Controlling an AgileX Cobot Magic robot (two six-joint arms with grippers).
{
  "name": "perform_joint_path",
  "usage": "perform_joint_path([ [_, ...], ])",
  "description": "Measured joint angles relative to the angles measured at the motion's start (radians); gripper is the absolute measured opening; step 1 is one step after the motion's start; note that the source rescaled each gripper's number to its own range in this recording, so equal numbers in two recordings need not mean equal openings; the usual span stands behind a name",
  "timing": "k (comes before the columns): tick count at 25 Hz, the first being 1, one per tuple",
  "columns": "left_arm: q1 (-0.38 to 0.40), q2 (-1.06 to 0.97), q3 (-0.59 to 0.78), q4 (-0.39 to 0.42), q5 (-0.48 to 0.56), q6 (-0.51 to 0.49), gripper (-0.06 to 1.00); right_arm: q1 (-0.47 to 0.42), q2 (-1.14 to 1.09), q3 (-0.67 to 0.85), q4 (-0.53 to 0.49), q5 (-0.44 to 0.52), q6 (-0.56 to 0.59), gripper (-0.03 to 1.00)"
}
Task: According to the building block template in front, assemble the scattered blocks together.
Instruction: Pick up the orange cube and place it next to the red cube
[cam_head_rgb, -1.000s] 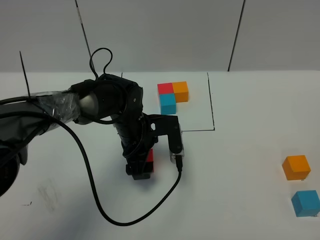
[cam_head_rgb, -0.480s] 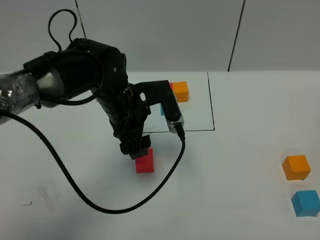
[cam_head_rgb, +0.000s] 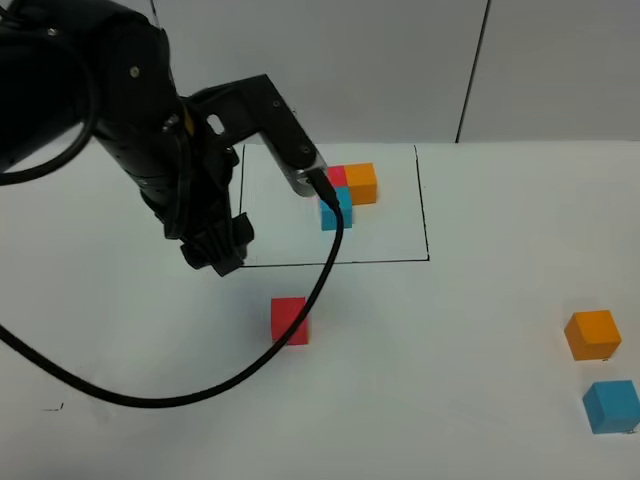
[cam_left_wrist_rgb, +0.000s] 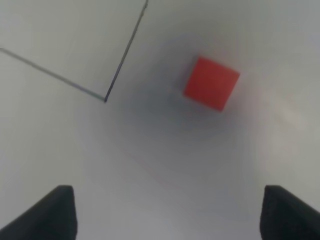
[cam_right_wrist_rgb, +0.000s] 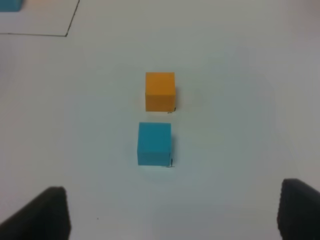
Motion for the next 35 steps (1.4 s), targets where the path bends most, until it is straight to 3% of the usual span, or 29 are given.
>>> perform_joint_path([
  [4,0.036,-0.060,0.000,0.071,0.051,-0.130,0.85,0.000,0.000,0.000,0.000,0.000,0.000,0.71],
  [11,0.165,-0.144,0.000,0.089,0.128,-0.283,0.85,0.000,0.000,0.000,0.000,0.000,0.000,0.71],
  [28,0.338,-0.432,0.005,0.125,0.131,-0.392,0.85,0.000,0.000,0.000,0.000,0.000,0.000,0.71],
  [35,0.407,-0.610,0.132,0.131,0.131,-0.405,0.85,0.000,0.000,0.000,0.000,0.000,0.000,0.71],
])
